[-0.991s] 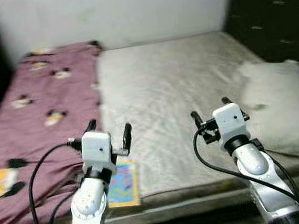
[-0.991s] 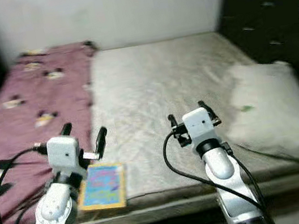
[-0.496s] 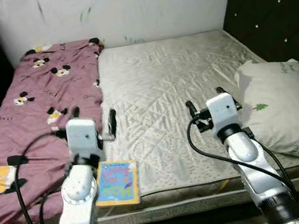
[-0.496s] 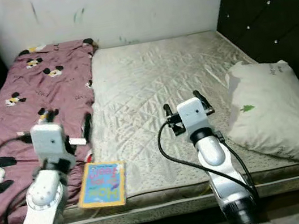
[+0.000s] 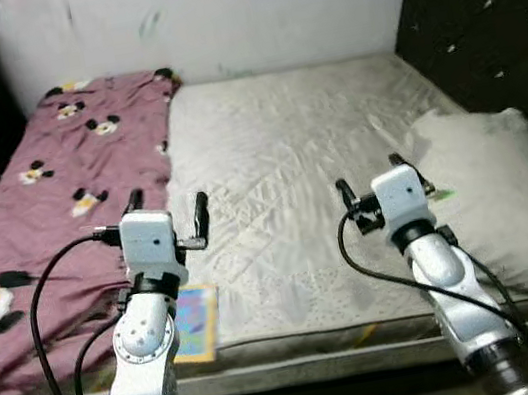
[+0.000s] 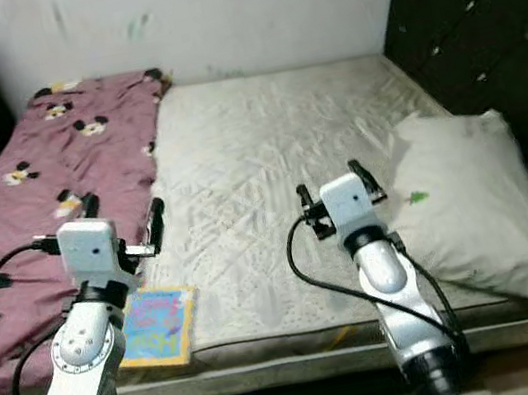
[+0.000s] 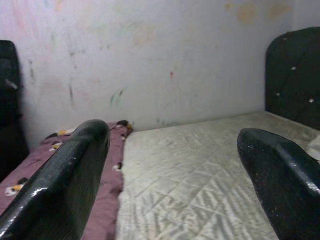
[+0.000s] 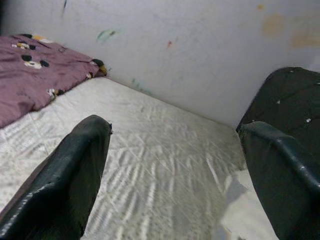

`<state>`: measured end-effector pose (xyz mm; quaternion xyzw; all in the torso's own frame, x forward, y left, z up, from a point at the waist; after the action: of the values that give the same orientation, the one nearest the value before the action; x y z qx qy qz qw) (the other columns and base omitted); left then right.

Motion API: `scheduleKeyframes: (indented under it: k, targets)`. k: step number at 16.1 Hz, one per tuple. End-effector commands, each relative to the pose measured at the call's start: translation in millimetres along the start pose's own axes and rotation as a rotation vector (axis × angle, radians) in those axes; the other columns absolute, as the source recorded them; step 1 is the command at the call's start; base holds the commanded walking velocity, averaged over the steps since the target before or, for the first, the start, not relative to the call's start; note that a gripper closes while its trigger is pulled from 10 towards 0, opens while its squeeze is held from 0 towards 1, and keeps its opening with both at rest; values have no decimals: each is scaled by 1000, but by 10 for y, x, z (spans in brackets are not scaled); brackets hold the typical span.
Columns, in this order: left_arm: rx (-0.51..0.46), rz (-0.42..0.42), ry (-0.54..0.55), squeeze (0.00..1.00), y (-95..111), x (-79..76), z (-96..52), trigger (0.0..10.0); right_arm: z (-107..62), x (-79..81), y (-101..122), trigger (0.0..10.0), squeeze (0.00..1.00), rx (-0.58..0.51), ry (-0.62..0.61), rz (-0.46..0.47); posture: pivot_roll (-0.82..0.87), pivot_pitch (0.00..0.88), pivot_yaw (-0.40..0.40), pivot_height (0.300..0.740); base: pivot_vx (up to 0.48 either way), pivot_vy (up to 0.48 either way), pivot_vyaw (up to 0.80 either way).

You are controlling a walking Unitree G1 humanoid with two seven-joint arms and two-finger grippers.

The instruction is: Clean up the room

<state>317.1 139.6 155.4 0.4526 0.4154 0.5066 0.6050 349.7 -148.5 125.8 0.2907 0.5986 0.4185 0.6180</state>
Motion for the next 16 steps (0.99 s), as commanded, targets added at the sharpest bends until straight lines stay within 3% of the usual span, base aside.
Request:
scheduleKeyframes:
  k: [1, 4, 8, 11, 16]
  targets:
    - [11, -1, -10, 0, -13, -14, -17, 10000, -17, 30, 37, 10000, 0, -16, 14, -11, 22, 0, -7, 740, 0, -330, 0]
    - [25, -19, -15, 0, -51, -88, -104, 10000, -154, 23, -24, 10000, 0, -1, 31, -27, 13, 0, -26, 740, 0, -315, 0]
    - [60, -41, -8, 0, -125, -74, -236, 10000, -255, 68, -91, 10000, 0, 23, 56, -30, 17, 0, -31, 740, 0, 0, 0]
    - [82, -63, -57, 0, -121, -153, -326, 10000, -351, 143, -110, 10000, 0, 41, 78, -26, 20, 3, -18, 740, 0, 0, 0]
    - [77, -90, -109, 0, -92, -254, -365, 10000, -396, 142, -120, 10000, 0, 59, 74, -10, 20, 22, -17, 740, 186, 0, 0]
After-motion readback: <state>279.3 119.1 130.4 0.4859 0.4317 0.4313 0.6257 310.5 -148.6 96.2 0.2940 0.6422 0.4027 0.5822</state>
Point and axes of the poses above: a point about 5 cm out from each wrist's last joint towards the gripper, its own z axis pointing out of the wrist towards the gripper, its own y axis along the axis of the wrist's last joint, x = y × z, the point moved 3 cm from there along z, pointing out of the wrist towards the gripper, and after that the axes turned 11 degrees about -z, right-handed, at the moved point
